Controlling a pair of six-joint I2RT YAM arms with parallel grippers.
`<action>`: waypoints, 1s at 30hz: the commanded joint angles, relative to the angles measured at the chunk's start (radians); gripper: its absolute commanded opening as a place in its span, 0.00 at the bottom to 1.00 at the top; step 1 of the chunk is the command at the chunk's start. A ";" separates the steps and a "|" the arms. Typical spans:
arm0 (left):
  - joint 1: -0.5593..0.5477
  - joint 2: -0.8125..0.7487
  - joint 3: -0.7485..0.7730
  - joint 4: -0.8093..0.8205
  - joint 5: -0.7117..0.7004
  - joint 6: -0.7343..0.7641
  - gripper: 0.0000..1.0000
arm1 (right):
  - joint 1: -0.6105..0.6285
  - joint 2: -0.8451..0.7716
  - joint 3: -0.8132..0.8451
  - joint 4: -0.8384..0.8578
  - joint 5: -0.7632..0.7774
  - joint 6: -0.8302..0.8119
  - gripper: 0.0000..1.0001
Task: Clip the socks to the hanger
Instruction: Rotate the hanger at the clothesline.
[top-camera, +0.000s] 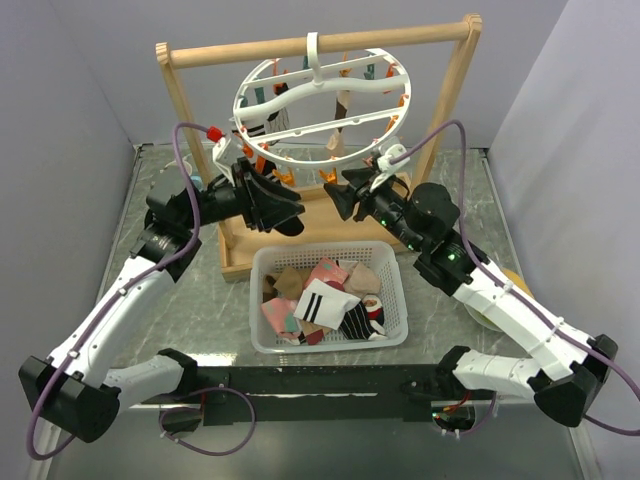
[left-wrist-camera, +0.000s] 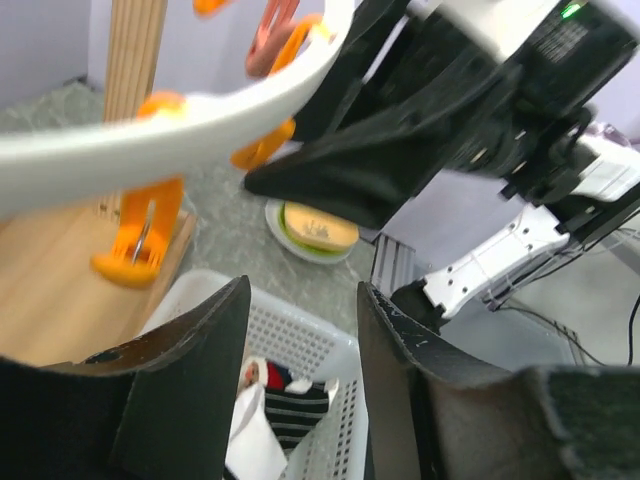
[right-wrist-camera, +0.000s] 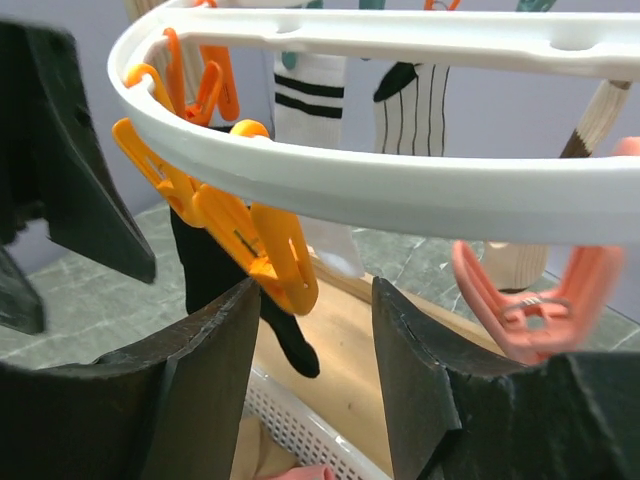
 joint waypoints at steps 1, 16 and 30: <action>-0.026 0.006 0.092 0.119 -0.032 -0.049 0.51 | -0.007 0.029 0.066 0.050 -0.003 -0.041 0.54; -0.037 0.032 0.087 0.041 -0.370 0.058 0.42 | -0.005 0.043 0.075 0.078 -0.039 -0.027 0.10; -0.034 0.066 0.132 -0.046 -0.735 0.158 0.35 | 0.093 -0.038 -0.011 0.024 0.005 0.013 0.42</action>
